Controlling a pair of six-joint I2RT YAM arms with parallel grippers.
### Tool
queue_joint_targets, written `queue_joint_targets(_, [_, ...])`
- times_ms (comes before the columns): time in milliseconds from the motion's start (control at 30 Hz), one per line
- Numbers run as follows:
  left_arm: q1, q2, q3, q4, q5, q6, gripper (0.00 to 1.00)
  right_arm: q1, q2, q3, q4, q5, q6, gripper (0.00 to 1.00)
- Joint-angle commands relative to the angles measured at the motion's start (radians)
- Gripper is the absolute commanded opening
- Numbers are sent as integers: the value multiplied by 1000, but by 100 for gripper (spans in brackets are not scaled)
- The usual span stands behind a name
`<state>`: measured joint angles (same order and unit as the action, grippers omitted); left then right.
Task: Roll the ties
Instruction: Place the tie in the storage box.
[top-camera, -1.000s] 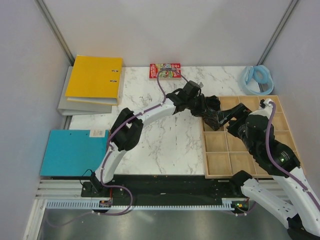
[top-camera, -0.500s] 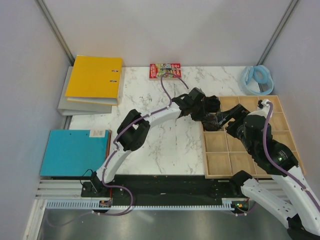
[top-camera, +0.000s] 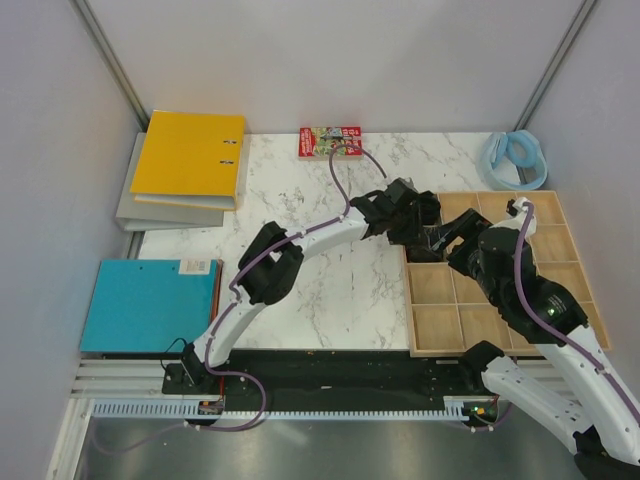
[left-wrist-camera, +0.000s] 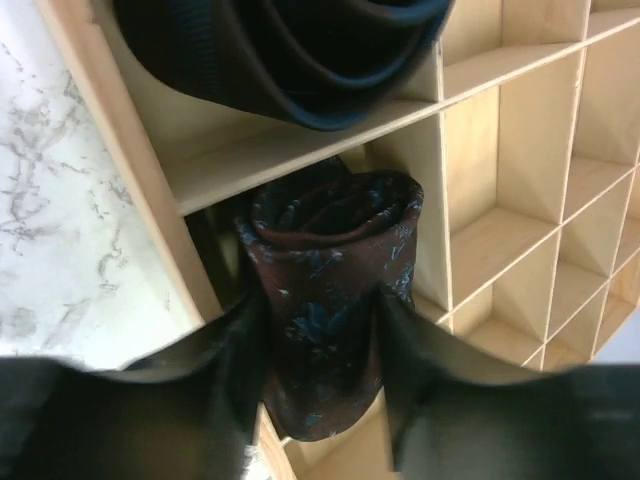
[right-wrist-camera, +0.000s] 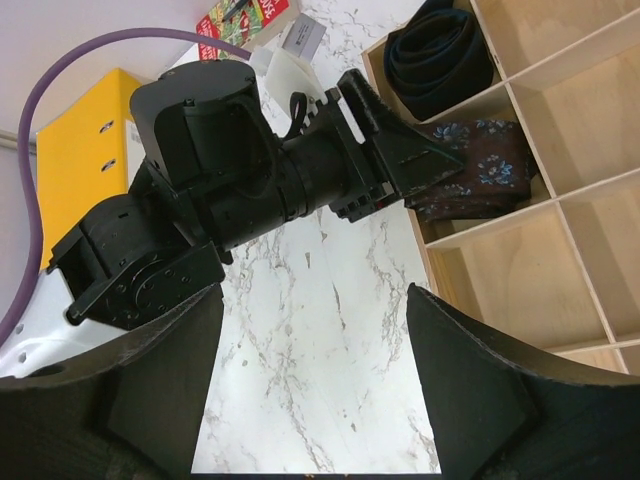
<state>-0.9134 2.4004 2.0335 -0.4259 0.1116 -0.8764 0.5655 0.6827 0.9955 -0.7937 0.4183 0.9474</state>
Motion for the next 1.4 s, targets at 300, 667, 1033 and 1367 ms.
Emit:
queue_joint_targets(300, [-33,-174,-99,-53,-38,111,86,-3,46,8,54,-39,7,83])
queue_joint_targets(667, [-10,-436,-294,-68,-139,180,100,-1,75,15,93,-101,-16,91])
queue_joint_targets(1033, [62,-759,-639,-43,-184,201,96,-1,121,-11,159,-174,-27,96])
queue_joint_targets(1367, [202,-1093,-971,-57,-151,240,93,4,268,-60,319,-349,-24,98])
